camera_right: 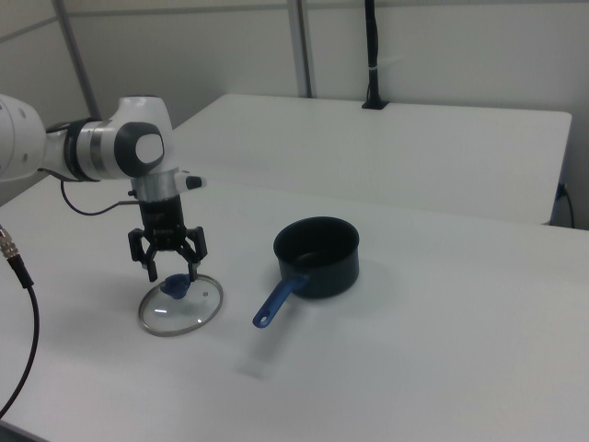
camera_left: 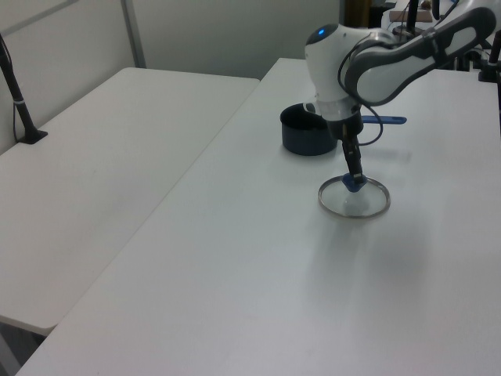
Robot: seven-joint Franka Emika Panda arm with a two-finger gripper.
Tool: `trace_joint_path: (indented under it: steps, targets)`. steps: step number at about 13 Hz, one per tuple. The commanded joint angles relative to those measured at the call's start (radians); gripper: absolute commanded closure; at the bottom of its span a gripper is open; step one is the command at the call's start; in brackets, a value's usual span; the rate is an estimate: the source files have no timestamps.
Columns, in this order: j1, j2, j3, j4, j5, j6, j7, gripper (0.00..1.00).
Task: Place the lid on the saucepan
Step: 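Lower the gripper onto the blue knob of the glass lid, then close the gripper on the blue knob and lift the lid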
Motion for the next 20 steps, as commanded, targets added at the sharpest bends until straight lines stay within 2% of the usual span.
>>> trace_joint_path:
  steps: [1,3,5,7,10,14,16,20]
  targets:
    - [0.030,0.027,-0.008,-0.015,-0.036,0.049,-0.018,0.11]
    - [0.032,0.045,-0.008,-0.014,-0.037,0.064,-0.015,0.15]
    - [0.032,0.047,-0.008,-0.012,-0.037,0.070,-0.009,0.27]
    - [0.033,0.047,-0.008,-0.011,-0.036,0.069,-0.007,0.33]
    - [0.037,0.044,-0.008,-0.007,-0.036,0.063,-0.010,0.48]
    - [0.035,0.032,-0.016,-0.001,-0.033,0.050,-0.020,0.51]
    - [0.029,0.010,-0.019,0.043,-0.024,-0.011,-0.045,0.51]
    - [0.012,-0.066,-0.019,0.068,-0.019,-0.048,-0.053,0.51]
